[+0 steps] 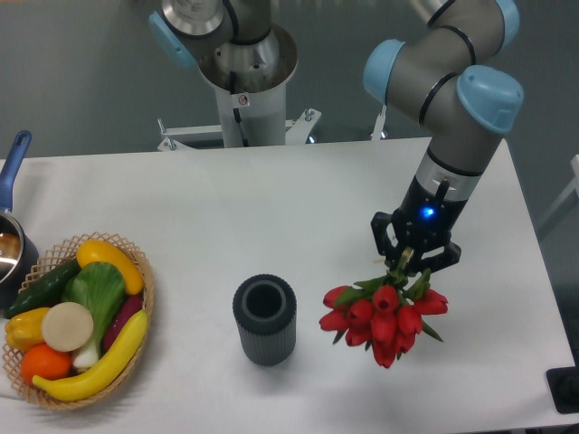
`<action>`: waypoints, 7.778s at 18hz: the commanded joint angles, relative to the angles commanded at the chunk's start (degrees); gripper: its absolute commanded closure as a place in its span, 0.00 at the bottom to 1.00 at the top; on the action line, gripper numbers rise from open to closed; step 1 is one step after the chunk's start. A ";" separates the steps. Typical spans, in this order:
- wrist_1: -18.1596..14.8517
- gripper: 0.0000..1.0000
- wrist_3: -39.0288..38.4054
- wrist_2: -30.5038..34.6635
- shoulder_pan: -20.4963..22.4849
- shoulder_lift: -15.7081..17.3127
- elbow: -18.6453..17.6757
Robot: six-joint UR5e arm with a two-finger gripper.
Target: Insert the flowers into the vase
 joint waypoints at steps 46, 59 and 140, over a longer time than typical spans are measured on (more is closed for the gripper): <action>17.68 1.00 -1.43 -30.42 -7.03 1.31 -2.63; 17.68 1.00 6.74 -34.46 -7.12 2.20 -9.39; 17.42 0.00 19.94 -33.94 18.19 2.72 -23.47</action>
